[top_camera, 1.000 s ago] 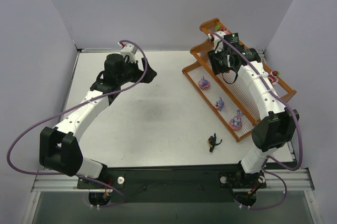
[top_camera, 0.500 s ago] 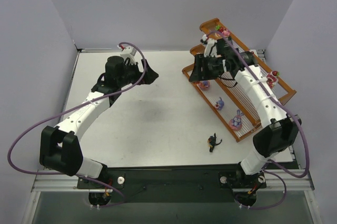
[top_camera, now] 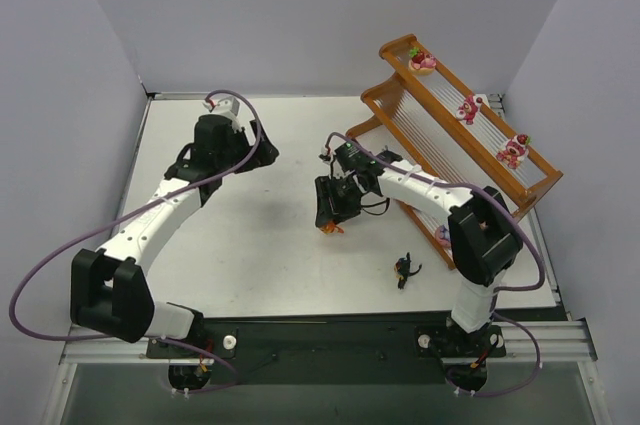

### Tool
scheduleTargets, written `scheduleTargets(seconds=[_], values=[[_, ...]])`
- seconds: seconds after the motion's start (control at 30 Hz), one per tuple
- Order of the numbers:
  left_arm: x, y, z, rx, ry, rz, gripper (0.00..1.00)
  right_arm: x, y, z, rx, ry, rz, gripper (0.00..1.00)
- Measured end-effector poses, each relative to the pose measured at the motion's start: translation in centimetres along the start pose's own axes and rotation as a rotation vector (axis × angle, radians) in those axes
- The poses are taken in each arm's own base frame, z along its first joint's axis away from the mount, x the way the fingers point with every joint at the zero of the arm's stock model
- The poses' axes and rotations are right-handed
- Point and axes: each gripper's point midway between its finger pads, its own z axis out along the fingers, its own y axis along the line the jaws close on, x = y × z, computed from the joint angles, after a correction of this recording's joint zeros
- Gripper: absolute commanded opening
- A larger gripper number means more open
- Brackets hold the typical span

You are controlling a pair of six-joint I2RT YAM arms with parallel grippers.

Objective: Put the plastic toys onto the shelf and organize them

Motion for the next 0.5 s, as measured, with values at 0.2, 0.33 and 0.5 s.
scheduleTargets(seconds=[0.2, 0.33, 0.5], values=[[-1.3, 2.6, -1.6, -0.092, -0.033, -0.044, 0.97, -1.3, -1.5, 2.6, 0.066, -0.070, -0.003, 0.30], [-1.7, 3.6, -2.1, -0.120, -0.040, -0.060, 0.97, -1.9, -2.2, 3.7, 0.086, -0.107, 0.016, 0.36], [-1.6, 4.1, -2.3, -0.134, -0.032, -0.066, 0.97, -2.4, -2.4, 4.5, 0.087, -0.127, 0.048, 0.49]])
